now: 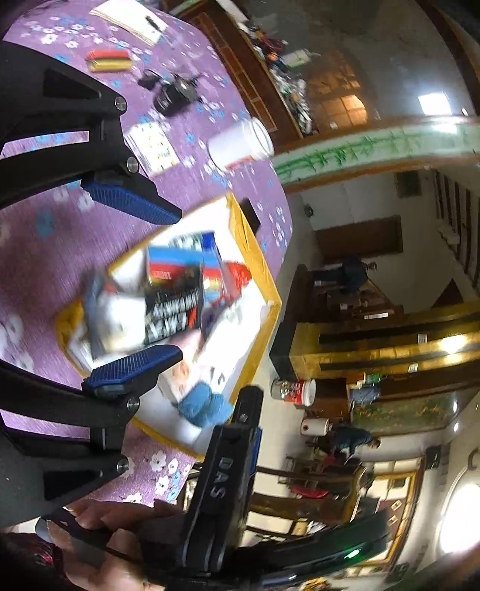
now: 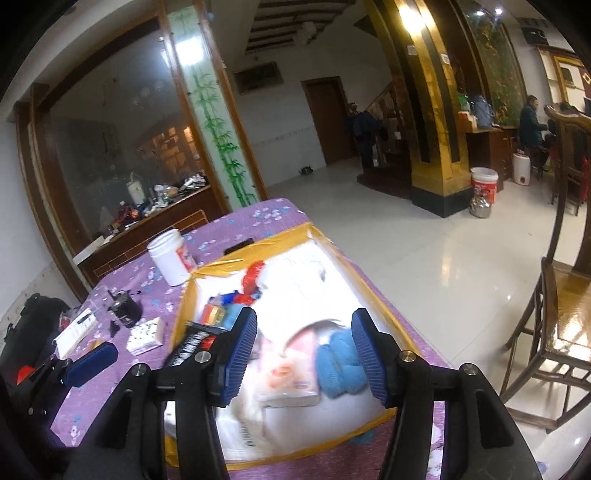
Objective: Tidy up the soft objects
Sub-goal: 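Move both grippers back from the tray to the table items, then grasp the striped sponge pack in plastic with the left gripper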
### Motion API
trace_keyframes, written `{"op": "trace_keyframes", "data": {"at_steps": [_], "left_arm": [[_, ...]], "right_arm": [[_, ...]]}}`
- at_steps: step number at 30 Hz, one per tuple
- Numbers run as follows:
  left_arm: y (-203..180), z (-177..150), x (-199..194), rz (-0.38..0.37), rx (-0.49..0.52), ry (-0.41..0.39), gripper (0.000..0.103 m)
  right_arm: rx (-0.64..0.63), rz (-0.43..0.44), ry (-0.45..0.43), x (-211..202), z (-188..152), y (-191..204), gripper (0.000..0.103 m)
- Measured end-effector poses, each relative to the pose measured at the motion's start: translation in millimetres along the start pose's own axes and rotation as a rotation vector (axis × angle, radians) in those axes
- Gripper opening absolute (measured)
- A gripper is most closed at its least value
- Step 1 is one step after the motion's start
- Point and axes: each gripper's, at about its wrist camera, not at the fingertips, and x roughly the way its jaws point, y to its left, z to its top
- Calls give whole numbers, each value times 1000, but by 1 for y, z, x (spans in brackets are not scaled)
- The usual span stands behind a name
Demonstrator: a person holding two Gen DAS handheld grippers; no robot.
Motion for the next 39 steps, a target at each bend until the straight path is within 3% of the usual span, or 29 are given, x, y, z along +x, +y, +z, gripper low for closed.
{"op": "trace_keyframes", "data": {"at_steps": [10, 19, 24, 31, 34, 36, 37, 39], "left_arm": [[115, -26, -24, 165, -204, 71, 67], [255, -78, -3, 374, -485, 302, 67], [290, -93, 30, 408, -546, 416, 67], [309, -102, 75, 406, -617, 501, 67], [314, -108, 84, 403, -637, 502, 67], [314, -111, 83, 422, -626, 459, 67], [313, -113, 83, 422, -621, 447, 63], [313, -113, 83, 438, -607, 428, 42]], "right_arm": [[-136, 121, 37, 0, -8, 72, 57], [-241, 220, 88, 3, -28, 122, 58], [-270, 241, 107, 7, -36, 133, 58], [-281, 249, 126, 13, -41, 139, 58], [-285, 261, 143, 17, -39, 142, 58], [-291, 278, 154, 19, -37, 146, 58], [-294, 291, 165, 21, -36, 149, 58], [-286, 317, 202, 28, -33, 158, 64]]}}
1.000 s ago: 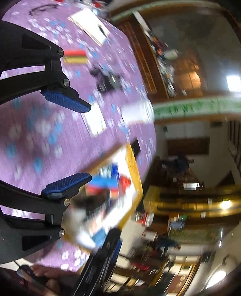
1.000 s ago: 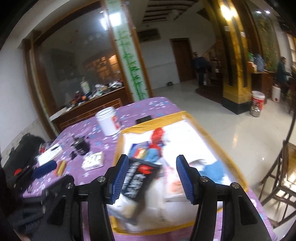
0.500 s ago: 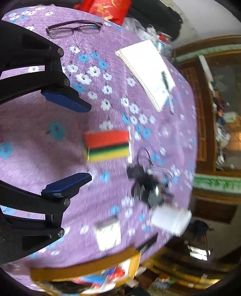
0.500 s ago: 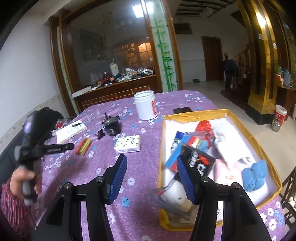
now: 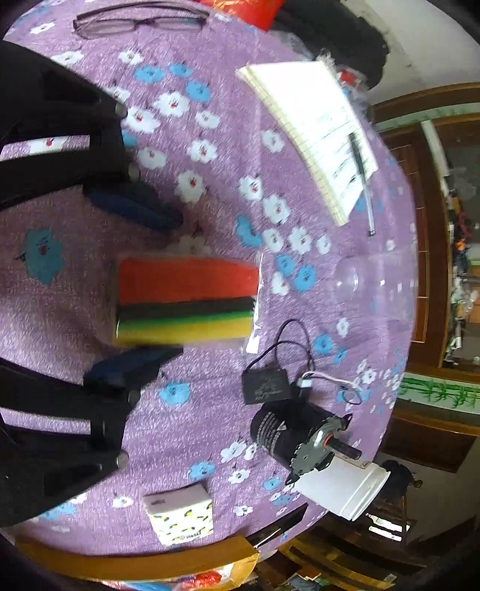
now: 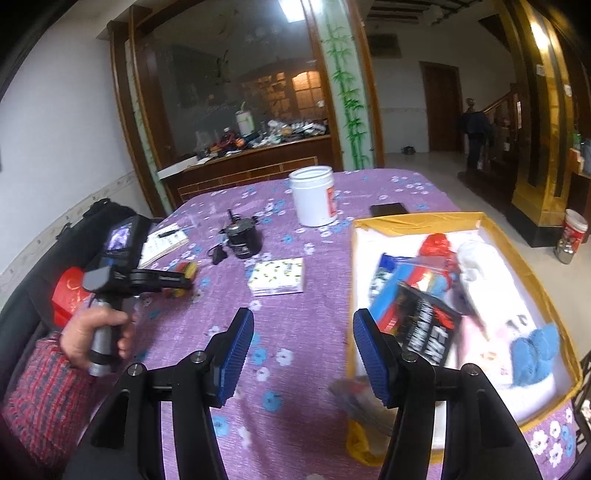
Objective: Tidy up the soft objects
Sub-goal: 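Grasp the striped sponge pack in plastic with the left gripper, then grasp the white lemon-print tissue pack with the right gripper while the left holds the sponges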
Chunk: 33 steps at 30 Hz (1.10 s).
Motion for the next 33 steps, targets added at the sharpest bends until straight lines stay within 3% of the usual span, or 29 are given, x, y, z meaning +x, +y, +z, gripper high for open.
{"op": "trace_keyframes", "data": {"at_steps": [4, 7, 14, 19, 22, 29, 31, 33], "left_arm": [[6, 2, -6, -48, -19, -12, 39], [7, 3, -13, -55, -11, -36, 39], [11, 4, -23, -96, 1, -70, 39], [8, 5, -22, -110, 19, -68, 39], [7, 4, -25, -114, 25, -76, 39], [14, 6, -26, -126, -3, -74, 39], [12, 5, -25, -125, 2, -72, 39], [9, 4, -25, -119, 15, -76, 39]], "right_arm": [[49, 78, 88, 29, 19, 8, 66], [60, 87, 147, 63, 40, 17, 66], [165, 15, 283, 166, 80, 12, 65], [143, -39, 351, 221, 88, 8, 65], [138, -24, 363, 233, 90, 3, 65], [242, 184, 560, 221, 53, 9, 67], [198, 225, 605, 207, 41, 23, 67], [89, 236, 597, 193, 37, 41, 65]]}}
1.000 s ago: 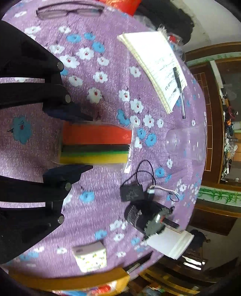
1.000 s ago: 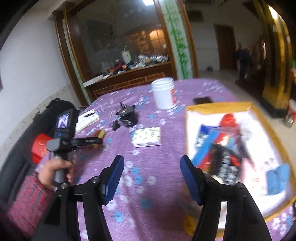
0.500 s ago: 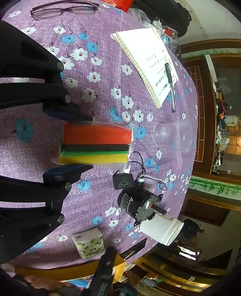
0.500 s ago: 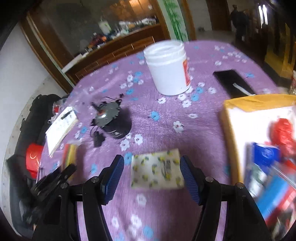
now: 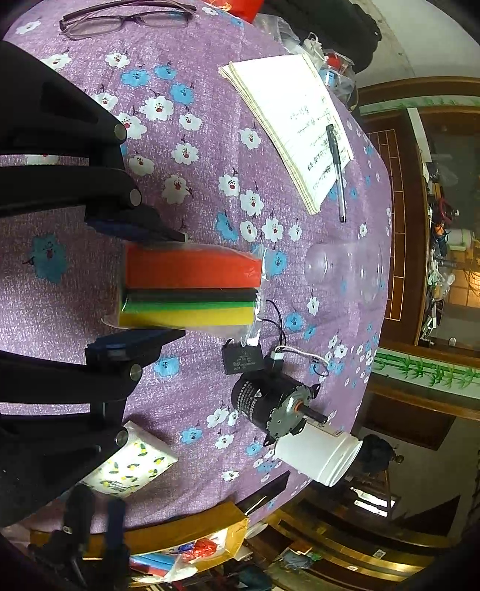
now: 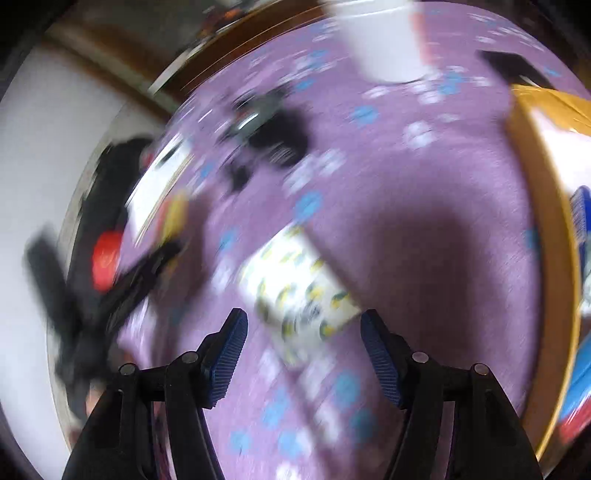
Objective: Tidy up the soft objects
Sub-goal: 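Grasp the white lemon-print tissue pack with the right gripper while the left holds the sponges, then carry the sponge pack and tissue pack over the tray box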
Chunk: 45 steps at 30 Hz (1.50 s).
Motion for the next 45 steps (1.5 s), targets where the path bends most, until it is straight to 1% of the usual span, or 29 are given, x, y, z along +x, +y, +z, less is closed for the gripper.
{"op": "trace_keyframes", "data": {"at_steps": [1, 3, 5, 6, 10, 13, 14, 16, 18, 19, 20, 21, 22, 25, 27, 31, 34, 38, 45], "left_arm": [[-1, -1, 0, 1, 6, -2, 39], [-2, -1, 0, 2, 13, -5, 39], [-2, -1, 0, -7, 11, -2, 39], [-1, -1, 1, -10, 11, 1, 39], [-4, 0, -1, -18, 19, -3, 39], [-6, -1, -4, -28, 26, -14, 39], [-6, -1, -4, -33, 27, -16, 39], [-9, -1, -6, -42, 33, -19, 39], [-14, -2, -9, -55, 48, -27, 39], [-17, -3, -11, -59, 60, -34, 39], [-22, -5, -13, -64, 79, -44, 39], [-26, -6, -15, -71, 92, -53, 39], [-30, -7, -17, -81, 106, -61, 39], [-41, -9, -24, -98, 141, -88, 39], [-49, -12, -30, -108, 177, -116, 39], [-59, -17, -36, -106, 221, -153, 39], [-63, -17, -36, -105, 234, -165, 39], [-65, -18, -40, -89, 247, -203, 39], [-68, -20, -47, -84, 262, -255, 39]], "right_arm": [[-68, -67, -39, -5, -1, 11, 65], [-156, -168, -121, -10, 1, 23, 66], [-205, -227, -164, -8, 5, 27, 68], [-217, -241, -169, -4, 7, 27, 68], [-214, -179, -130, 16, 9, 21, 68], [-200, -181, -128, 26, 3, 17, 66], [-193, -177, -140, 24, -1, 17, 59], [-178, -175, -177, 21, -8, 14, 57], [-136, -150, -236, 13, -16, 10, 53], [-117, -127, -294, 6, -20, 8, 53], [-112, -134, -337, 2, -22, 7, 53], [-106, -160, -381, -3, -23, 5, 53], [-95, -174, -414, -8, -23, 3, 53], [-59, -176, -479, -21, -24, -7, 53], [-43, -181, -502, -26, -25, -12, 53], [-23, -172, -527, -32, -23, -17, 53], [-16, -176, -536, -34, -21, -17, 53], [-8, -182, -549, -35, -22, -16, 53], [-20, -206, -603, -47, -28, -12, 53]]}}
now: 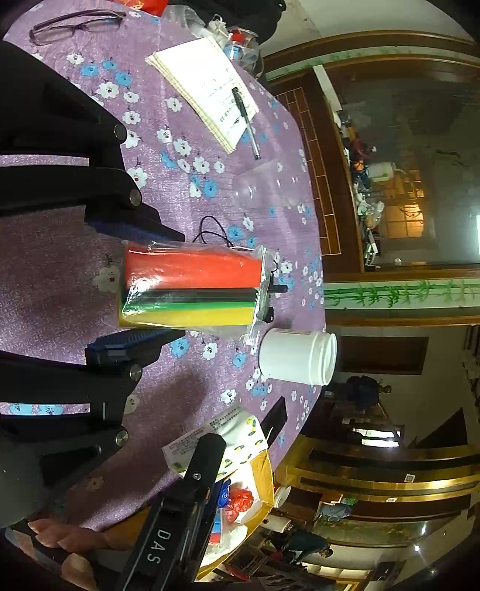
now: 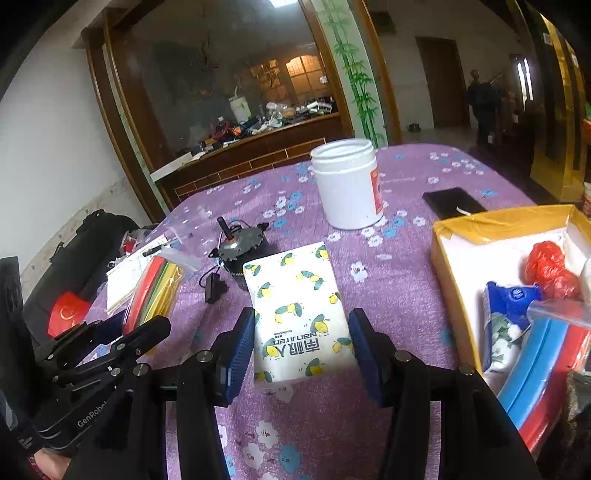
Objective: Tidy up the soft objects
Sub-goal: 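Carry the sponge pack and tissue pack over the tray box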
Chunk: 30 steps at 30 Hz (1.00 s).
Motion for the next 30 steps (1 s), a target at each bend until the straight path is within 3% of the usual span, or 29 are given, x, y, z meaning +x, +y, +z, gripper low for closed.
{"op": "trace_keyframes", "data": {"at_steps": [13, 30], "left_arm": [[-13, 12, -18, 8, 13, -63, 40], [-116, 33, -37, -59, 150, -112, 39]], "right_arm": [[66, 16, -55, -30, 10, -8, 53], [162, -23, -162, -110, 21, -63, 53]]}}
